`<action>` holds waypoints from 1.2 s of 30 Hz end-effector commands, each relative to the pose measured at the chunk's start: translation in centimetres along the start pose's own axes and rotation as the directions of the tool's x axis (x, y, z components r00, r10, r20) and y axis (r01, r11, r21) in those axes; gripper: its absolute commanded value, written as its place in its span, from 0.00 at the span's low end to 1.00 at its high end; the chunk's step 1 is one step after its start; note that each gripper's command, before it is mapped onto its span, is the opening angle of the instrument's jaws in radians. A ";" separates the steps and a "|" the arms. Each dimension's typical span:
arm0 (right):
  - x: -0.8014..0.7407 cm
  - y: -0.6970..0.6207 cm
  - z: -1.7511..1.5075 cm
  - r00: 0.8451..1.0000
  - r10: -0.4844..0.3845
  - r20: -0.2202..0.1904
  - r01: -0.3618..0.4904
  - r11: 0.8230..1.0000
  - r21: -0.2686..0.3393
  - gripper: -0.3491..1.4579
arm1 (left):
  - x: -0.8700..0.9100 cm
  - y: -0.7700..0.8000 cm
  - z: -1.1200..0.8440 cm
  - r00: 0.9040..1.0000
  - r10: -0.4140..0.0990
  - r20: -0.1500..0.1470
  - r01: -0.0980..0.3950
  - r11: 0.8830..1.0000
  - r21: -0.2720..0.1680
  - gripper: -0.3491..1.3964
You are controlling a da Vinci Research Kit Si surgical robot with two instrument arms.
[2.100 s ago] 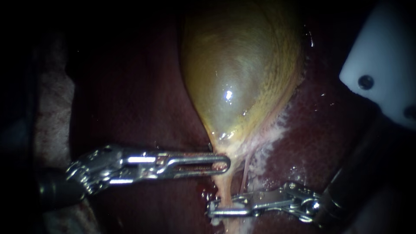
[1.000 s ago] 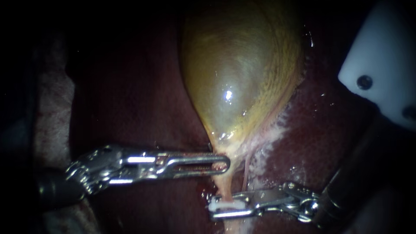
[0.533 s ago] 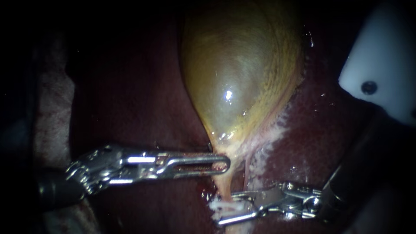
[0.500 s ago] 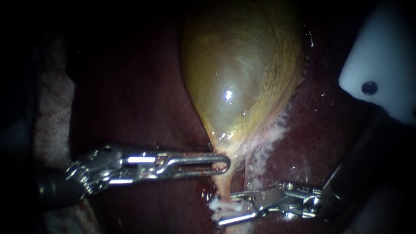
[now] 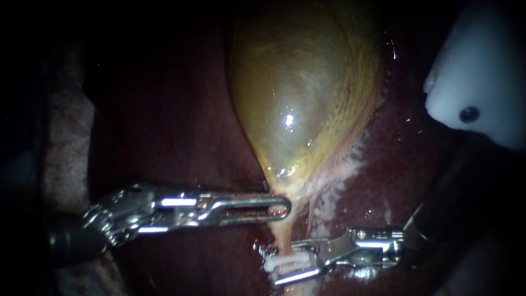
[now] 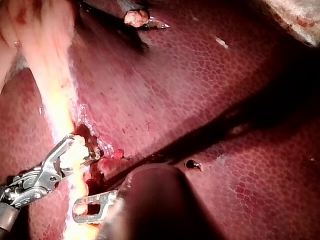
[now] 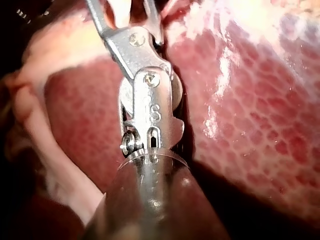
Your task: Going back second clip left tube
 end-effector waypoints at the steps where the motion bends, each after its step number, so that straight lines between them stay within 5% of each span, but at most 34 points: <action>1: 0.02 0.01 -0.02 1.000 -0.009 0.003 0.009 1.000 0.000 0.46 | 0.00 0.00 0.00 1.000 0.000 0.000 0.000 1.000 0.000 0.00; 23: 0.31 -0.13 -0.69 0.988 -0.149 0.035 0.149 0.989 0.008 0.45 | 0.00 0.00 0.00 1.000 0.000 0.000 0.000 1.000 0.000 0.00; 36: 0.58 -0.30 -1.26 0.964 -0.264 0.020 0.264 0.964 -0.031 0.45 | 0.01 -0.02 0.00 1.000 0.000 0.000 0.000 1.000 -0.001 0.00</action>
